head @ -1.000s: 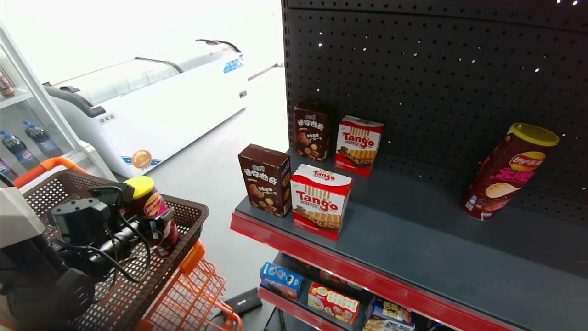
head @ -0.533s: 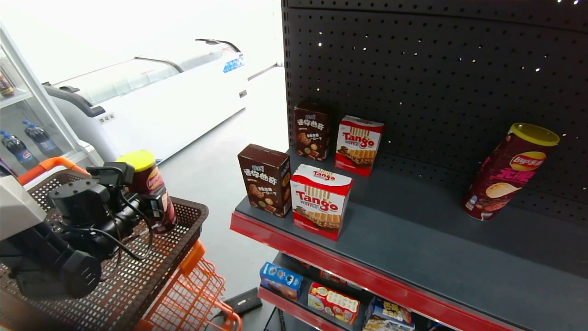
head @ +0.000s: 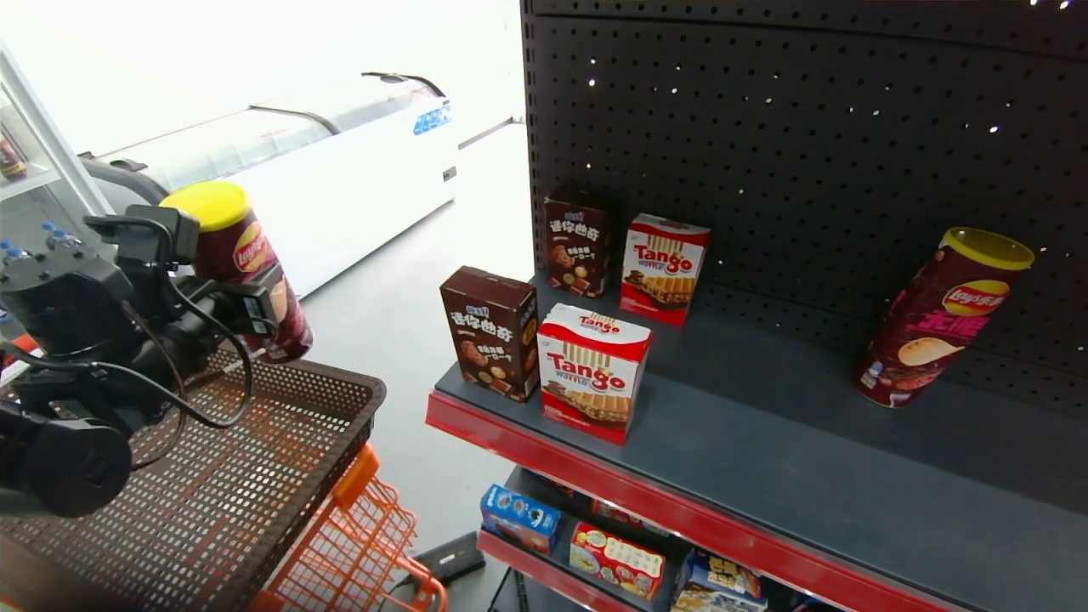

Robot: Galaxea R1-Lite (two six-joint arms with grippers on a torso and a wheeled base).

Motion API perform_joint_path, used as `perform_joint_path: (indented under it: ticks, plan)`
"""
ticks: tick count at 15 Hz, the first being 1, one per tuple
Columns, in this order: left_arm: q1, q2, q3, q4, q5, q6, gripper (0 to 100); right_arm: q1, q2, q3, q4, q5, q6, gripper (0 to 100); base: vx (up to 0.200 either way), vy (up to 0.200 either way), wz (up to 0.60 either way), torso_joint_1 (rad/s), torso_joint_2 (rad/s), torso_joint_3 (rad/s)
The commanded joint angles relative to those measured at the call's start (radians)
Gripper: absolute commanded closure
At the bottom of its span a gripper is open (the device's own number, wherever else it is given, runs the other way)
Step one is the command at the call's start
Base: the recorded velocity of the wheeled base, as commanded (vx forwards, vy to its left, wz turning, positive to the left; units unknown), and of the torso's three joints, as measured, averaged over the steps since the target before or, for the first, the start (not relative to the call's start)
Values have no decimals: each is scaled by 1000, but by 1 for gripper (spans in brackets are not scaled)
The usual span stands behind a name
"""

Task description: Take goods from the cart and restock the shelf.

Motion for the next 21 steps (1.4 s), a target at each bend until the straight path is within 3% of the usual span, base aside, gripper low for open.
perform_joint_path:
  ticks: [1, 3, 5, 6, 7, 8, 9, 11, 13, 18, 21]
  plan:
    - [-31, -107, 2, 17, 1, -13, 100, 0, 0, 0, 0, 0, 0, 0, 0, 0, 0, 0, 0, 0]
    - [-94, -309, 20, 268, -8, -27, 100, 0, 0, 0, -1, 0, 0, 0, 0, 0, 0, 0, 0, 0]
    - [-105, -341, 24, 319, -13, -25, 100, 0, 0, 0, 0, 0, 0, 0, 0, 0, 0, 0, 0, 0]
    - [-189, -384, 40, 383, -122, -30, 100, 0, 0, 0, -1, 0, 0, 0, 0, 0, 0, 0, 0, 0]
    - [-205, -389, 31, 388, -215, -30, 100, 0, 0, 0, -1, -1, 0, 0, 0, 0, 0, 0, 0, 0]
    - [-206, -389, 33, 388, -229, -30, 100, 0, 0, 0, -1, 0, 0, 0, 0, 0, 0, 0, 0, 0]
    - [-243, -406, 53, 395, -292, -36, 100, 0, 0, 0, -1, -1, 0, 0, 0, 0, 0, 0, 0, 0]
    - [-297, -424, 63, 415, -335, -74, 100, 0, 0, 0, -1, 0, 0, 0, 0, 0, 0, 0, 0, 0]
    - [-340, -432, 74, 418, -335, -80, 100, 0, 0, 0, -1, 0, 0, 0, 0, 0, 0, 0, 0, 0]
    - [-361, -476, 119, 414, -318, -74, 100, 0, 0, 0, -1, 0, 0, 0, 0, 0, 0, 0, 0, 0]
    - [-453, -479, 114, 403, -336, -73, 100, 0, 0, 0, 0, -1, 0, 0, 0, 0, 0, 0, 0, 0]
